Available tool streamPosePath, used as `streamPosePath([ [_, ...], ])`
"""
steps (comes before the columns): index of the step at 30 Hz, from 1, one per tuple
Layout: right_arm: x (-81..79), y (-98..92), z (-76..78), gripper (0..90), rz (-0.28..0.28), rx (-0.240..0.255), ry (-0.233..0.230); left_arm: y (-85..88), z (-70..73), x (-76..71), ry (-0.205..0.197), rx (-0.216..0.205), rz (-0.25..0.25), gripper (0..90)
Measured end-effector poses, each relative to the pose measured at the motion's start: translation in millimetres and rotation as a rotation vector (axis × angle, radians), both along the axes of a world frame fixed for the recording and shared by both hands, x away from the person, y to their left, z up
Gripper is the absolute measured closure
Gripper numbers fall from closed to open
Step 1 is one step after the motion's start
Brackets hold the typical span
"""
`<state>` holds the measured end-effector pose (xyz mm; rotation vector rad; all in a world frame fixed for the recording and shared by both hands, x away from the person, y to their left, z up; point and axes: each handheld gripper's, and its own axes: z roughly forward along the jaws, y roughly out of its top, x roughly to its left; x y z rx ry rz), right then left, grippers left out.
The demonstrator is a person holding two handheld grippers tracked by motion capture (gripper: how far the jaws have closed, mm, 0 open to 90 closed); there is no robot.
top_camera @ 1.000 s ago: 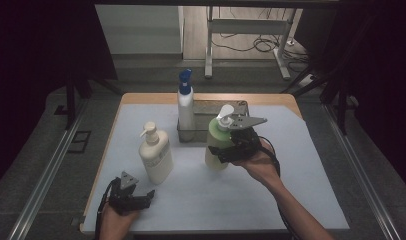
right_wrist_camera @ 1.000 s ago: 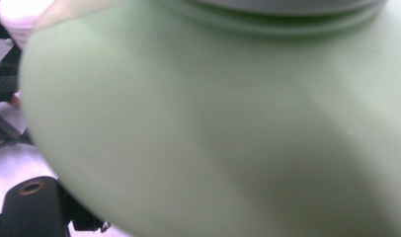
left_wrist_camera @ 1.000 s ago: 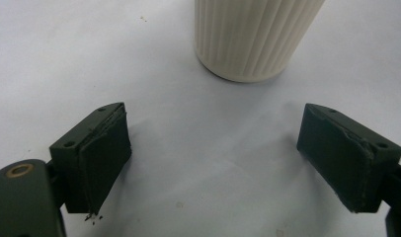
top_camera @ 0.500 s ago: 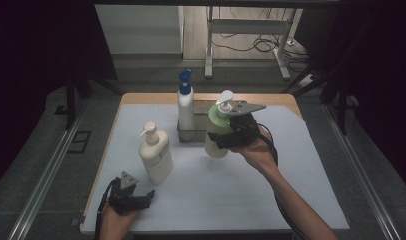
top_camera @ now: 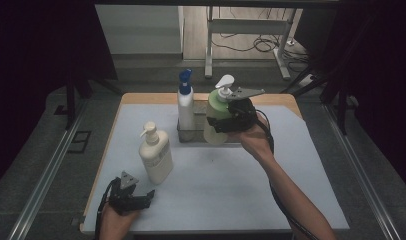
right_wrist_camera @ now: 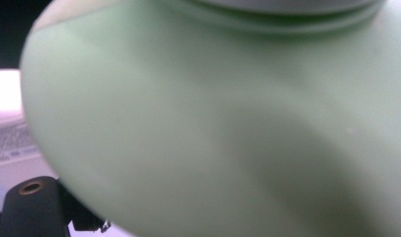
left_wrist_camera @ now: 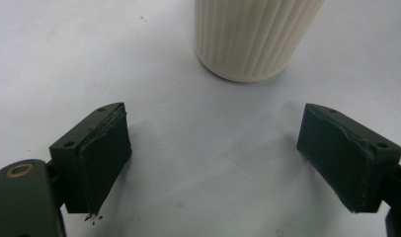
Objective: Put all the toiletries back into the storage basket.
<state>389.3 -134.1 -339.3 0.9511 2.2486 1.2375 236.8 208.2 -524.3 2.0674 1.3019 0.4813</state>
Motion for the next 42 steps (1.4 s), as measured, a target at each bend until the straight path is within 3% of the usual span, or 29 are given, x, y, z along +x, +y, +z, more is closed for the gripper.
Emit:
streamPosePath([
  [20, 34.8, 6.9, 5.3, 12.5, -0.105, -0.015, -0.052, 0.1, 0.1, 0.1, 0.000, 0.001, 0.000, 12.6],
  [33, 56.8, 11.6, -13.1, 12.5, -0.137, -0.033, -0.043, 0.1, 0.2, -0.1, 0.004, 0.001, 0.000, 12.6],
  [42, 62.2, 14.9, -25.7, 12.5, -0.134, -0.052, -0.020, 0.1, 0.2, -0.1, 0.004, 0.001, 0.000, 12.6],
])
